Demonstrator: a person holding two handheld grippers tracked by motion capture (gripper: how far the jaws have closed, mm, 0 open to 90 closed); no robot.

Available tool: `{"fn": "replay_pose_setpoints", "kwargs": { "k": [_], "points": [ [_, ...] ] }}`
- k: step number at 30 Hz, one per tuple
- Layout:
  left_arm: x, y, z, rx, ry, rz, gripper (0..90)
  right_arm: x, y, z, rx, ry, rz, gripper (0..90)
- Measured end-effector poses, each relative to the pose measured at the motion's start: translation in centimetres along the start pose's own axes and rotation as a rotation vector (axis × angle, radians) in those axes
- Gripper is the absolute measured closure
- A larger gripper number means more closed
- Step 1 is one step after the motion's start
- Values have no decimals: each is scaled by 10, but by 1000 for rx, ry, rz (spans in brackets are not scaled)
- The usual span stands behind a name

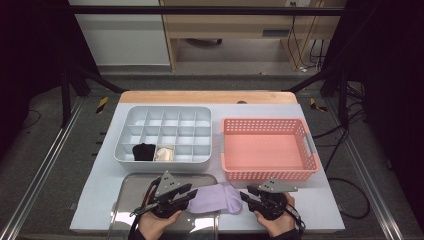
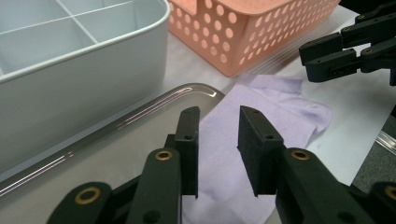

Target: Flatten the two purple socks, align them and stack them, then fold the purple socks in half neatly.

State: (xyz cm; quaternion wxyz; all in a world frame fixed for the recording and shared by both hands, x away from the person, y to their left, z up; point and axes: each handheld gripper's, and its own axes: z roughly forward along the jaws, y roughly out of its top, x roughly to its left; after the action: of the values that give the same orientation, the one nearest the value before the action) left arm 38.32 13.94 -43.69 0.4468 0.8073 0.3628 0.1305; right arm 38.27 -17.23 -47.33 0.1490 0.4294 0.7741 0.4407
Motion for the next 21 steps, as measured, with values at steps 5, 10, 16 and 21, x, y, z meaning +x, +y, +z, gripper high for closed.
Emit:
{"fn": "replay_pose_setpoints", "kwargs": {
  "k": [5, 10, 16, 21],
  "points": [
    [-10, 3, 13, 1, -8, 5, 748, -2, 0, -2, -2, -11, -1, 613],
    [-19, 5, 26, 14, -14, 25, 827, -2, -3, -3, -4, -9, 3, 610],
    [-23, 2, 40, 41, -16, 37, 880, -3, -4, -1, 6, -5, 14, 597],
    [-25, -3, 47, 65, -23, 38, 892, -2, -6, 2, 17, 2, 25, 592]
  ]
}}
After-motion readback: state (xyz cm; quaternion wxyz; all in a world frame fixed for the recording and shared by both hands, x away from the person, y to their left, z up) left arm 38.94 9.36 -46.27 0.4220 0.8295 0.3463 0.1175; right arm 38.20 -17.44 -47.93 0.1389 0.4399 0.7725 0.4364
